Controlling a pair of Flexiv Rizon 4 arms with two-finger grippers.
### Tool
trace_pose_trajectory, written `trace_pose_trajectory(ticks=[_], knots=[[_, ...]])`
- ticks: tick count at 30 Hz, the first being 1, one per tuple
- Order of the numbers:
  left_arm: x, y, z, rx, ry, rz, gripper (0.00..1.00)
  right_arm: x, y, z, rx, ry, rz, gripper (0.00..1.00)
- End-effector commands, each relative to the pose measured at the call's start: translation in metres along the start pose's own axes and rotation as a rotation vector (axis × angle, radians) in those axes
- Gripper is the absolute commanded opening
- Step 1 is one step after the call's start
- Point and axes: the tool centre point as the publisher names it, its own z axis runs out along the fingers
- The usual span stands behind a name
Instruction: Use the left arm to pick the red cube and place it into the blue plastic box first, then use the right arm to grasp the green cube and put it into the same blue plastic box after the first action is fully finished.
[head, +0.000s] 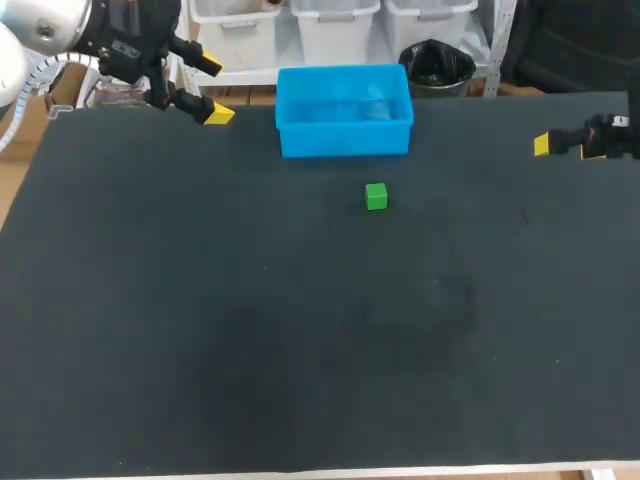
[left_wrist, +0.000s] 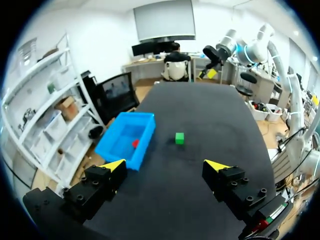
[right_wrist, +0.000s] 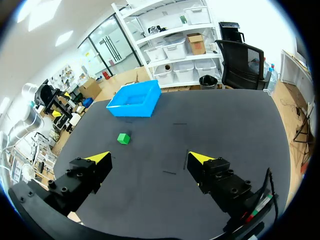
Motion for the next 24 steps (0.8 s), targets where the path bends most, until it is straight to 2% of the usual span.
trace_pose_trajectory(ticks=[1, 14, 24], knots=[[0.000, 0.001, 0.000, 0.003, 0.002, 0.001, 1.00, 0.000, 0.011, 0.013, 0.032, 0.037, -0.007, 1.00], [0.000, 0.001, 0.000, 0.003, 0.002, 0.001, 1.00, -0.002, 0.057, 0.073, 0.145, 0.278, -0.027, 1.00], [0.000, 0.001, 0.000, 0.003, 0.002, 0.001, 1.00, -0.011, 0.091, 0.112, 0.207, 0.375, -0.028, 1.00]])
